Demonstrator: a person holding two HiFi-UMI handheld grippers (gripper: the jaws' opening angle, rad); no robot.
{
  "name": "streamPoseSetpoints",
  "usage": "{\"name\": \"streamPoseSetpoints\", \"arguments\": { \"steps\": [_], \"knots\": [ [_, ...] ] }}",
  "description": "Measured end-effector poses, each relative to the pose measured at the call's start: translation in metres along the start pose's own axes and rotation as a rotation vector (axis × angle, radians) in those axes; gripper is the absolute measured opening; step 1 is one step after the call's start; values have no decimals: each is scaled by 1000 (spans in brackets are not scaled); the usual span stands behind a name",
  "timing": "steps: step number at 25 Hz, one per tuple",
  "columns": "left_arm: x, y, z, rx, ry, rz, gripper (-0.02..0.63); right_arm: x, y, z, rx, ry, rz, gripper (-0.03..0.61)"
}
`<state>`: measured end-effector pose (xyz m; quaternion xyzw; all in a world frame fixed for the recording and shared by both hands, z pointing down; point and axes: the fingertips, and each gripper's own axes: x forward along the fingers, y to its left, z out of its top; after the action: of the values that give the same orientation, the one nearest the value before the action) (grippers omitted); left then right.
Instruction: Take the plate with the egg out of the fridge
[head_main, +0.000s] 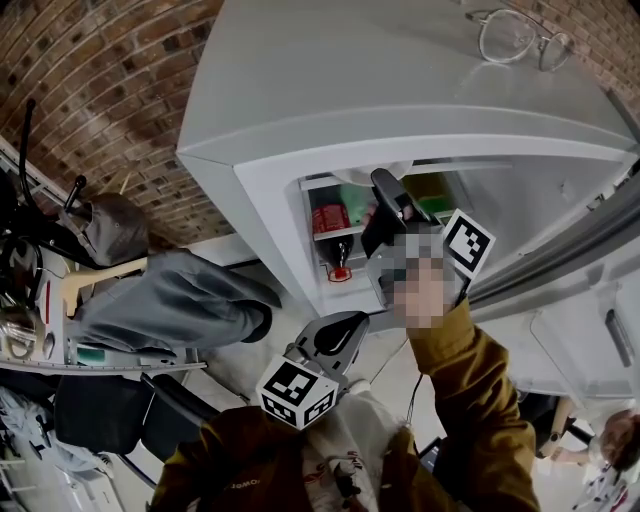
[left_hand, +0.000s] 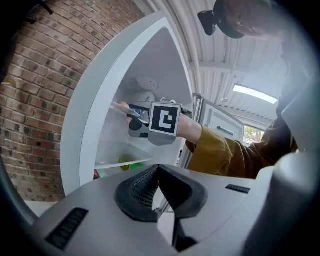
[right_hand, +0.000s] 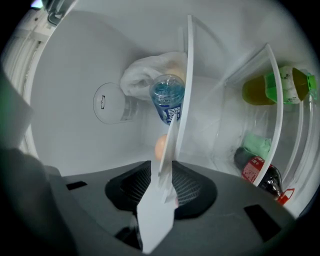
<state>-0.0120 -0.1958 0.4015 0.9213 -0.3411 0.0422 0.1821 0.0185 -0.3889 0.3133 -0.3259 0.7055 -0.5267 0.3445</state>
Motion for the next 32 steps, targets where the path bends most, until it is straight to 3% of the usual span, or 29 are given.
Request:
{"name": "streamPoseSetpoints", "arguments": {
  "steps": [14, 16, 32],
  "knots": [
    [1, 0, 0, -2, 0, -5, 8, 2, -3, 3, 49, -7, -16, 109],
    [0, 0, 1, -4, -2, -4, 7, 1, -5, 3, 61, -11, -28, 64],
    [-2, -5, -1, -5, -4, -8, 8, -3, -12, -1, 136, -15, -63, 21]
  ]
}}
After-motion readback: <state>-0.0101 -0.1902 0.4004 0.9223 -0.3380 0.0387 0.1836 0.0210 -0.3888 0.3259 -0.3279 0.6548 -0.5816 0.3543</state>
